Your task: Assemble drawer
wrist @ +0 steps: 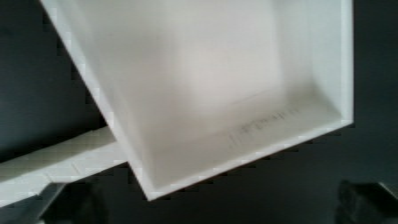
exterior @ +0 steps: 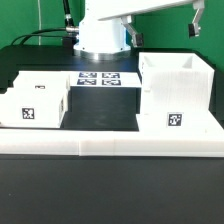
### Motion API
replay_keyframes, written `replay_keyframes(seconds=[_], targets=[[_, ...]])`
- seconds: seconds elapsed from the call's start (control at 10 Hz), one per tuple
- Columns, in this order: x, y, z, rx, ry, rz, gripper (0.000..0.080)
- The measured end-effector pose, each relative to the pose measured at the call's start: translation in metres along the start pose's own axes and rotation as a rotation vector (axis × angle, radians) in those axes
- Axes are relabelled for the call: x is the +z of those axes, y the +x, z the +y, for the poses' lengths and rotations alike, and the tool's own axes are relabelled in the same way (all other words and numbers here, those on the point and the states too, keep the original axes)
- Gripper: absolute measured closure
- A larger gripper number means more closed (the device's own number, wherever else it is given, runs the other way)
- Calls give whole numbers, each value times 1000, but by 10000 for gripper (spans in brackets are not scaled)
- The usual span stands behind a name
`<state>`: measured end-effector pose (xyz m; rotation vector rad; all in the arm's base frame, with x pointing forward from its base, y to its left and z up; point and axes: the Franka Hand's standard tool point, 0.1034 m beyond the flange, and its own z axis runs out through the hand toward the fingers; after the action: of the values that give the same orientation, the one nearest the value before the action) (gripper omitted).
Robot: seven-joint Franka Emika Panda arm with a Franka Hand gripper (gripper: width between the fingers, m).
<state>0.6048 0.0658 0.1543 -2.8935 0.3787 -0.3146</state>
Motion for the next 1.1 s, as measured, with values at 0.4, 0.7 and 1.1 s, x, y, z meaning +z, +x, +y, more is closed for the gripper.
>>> replay_keyframes(seconds=[0.4, 0.7, 1.1], targets=[[-9, -6, 56, -171, -30, -10, 151], [-12, -4, 119, -203, -54, -16, 151], [-9, 1, 125, -298, -63, 8, 151]])
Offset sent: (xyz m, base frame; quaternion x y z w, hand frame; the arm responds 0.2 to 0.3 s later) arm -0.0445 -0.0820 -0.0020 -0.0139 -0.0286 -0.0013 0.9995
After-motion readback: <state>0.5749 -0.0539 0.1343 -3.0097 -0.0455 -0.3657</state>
